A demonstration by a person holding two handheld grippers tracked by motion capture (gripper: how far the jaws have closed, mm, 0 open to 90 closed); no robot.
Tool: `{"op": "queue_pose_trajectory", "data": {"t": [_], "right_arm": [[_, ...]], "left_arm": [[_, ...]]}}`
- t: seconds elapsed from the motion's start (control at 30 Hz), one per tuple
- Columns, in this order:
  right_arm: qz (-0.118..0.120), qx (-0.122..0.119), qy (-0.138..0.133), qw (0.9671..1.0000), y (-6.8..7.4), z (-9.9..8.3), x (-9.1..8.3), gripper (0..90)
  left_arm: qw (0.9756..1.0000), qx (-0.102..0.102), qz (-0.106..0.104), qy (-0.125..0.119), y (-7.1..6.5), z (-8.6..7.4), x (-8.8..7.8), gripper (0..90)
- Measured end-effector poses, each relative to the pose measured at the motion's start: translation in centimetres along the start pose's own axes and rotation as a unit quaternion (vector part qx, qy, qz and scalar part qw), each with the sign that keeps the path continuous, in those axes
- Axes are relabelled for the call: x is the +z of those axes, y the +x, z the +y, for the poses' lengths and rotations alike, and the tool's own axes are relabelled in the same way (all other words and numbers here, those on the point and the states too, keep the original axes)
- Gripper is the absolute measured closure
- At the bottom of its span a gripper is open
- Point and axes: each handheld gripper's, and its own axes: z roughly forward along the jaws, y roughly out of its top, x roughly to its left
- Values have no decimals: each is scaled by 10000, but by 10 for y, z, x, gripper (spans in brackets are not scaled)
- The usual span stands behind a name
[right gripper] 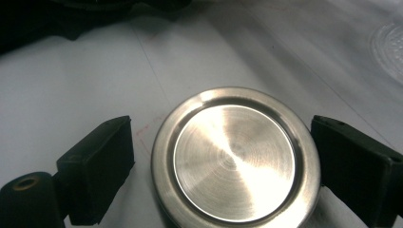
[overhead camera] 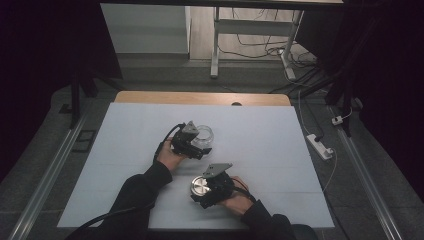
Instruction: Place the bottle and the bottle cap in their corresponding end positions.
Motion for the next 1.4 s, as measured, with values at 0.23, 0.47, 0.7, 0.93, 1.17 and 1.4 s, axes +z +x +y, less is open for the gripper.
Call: {"op": "queue_pose_trajectory", "data": {"t": [0.23,0.47,0.7,0.93,1.17,1.4], "right_arm": [[-13,53,-117,9999,0,3,-6,66],[3,114,-256,9996,1,5,-13,48],[-23,129,-336,9993,1,5,-18,40],[-38,107,-366,9993,2,4,-23,39],[-40,116,-355,9993,2,4,-25,39],[-3,229,-473,9986,1,4,-33,33]], "left_arm": [[9998,-207,-11,-5,2,-1,-7,44],[9995,-262,-126,-147,4,-2,-21,19],[9993,-273,-229,-116,3,-7,-30,0],[9979,-338,-491,-249,2,-10,-41,0],[9962,-371,-756,-236,1,-14,-49,3],[9950,-476,-816,-310,-5,-21,-57,0]]}}
